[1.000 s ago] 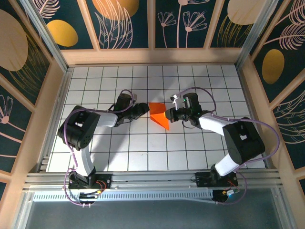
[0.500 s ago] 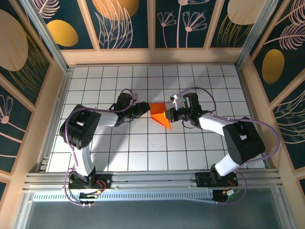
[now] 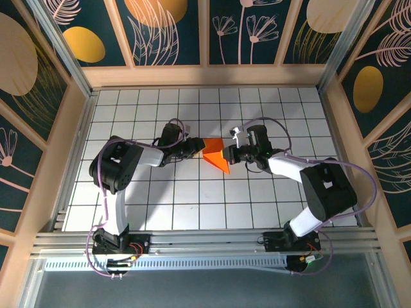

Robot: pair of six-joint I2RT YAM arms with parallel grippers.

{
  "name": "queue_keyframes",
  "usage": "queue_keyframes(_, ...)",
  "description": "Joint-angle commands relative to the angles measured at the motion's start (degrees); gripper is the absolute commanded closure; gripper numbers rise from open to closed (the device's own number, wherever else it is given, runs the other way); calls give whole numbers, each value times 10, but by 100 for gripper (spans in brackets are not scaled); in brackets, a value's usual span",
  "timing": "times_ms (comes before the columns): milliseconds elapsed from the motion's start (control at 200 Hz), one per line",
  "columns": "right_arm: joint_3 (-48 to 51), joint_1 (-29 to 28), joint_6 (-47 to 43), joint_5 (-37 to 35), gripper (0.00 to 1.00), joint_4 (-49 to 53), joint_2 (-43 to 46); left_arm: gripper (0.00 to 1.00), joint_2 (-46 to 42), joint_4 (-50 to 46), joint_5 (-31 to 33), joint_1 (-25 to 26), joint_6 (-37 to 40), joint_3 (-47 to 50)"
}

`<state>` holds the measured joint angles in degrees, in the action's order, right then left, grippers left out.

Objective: Fold a paper plane with a square sheet of paper (fold left side to right side)
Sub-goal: Fourth fold the wing at the center of the table.

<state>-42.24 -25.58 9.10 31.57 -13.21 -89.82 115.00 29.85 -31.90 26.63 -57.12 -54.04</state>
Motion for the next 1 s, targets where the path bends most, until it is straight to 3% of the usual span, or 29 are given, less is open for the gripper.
queue_keyframes(0,10,4,1,6,100,-15,-2,74,13,15,1,1,3,-12)
queue_keyframes(135,14,9,2,-9,100,-9,2,91,7,14,13,2,5,-6)
queue_keyframes(235,8,12,3,-29,86,17,13,100,-5,15,17,3,0,0)
queue_keyframes(435,-45,8,6,-118,60,151,71,100,-55,-22,37,21,-5,10)
queue_keyframes(556,-60,-8,26,-179,54,212,117,100,-80,-29,51,30,-17,21)
queue_keyframes(731,-74,-113,62,-341,52,299,133,100,-93,-39,65,41,-26,28)
queue_keyframes(996,-95,-260,147,-514,50,336,39,99,-101,-60,75,46,-23,25)
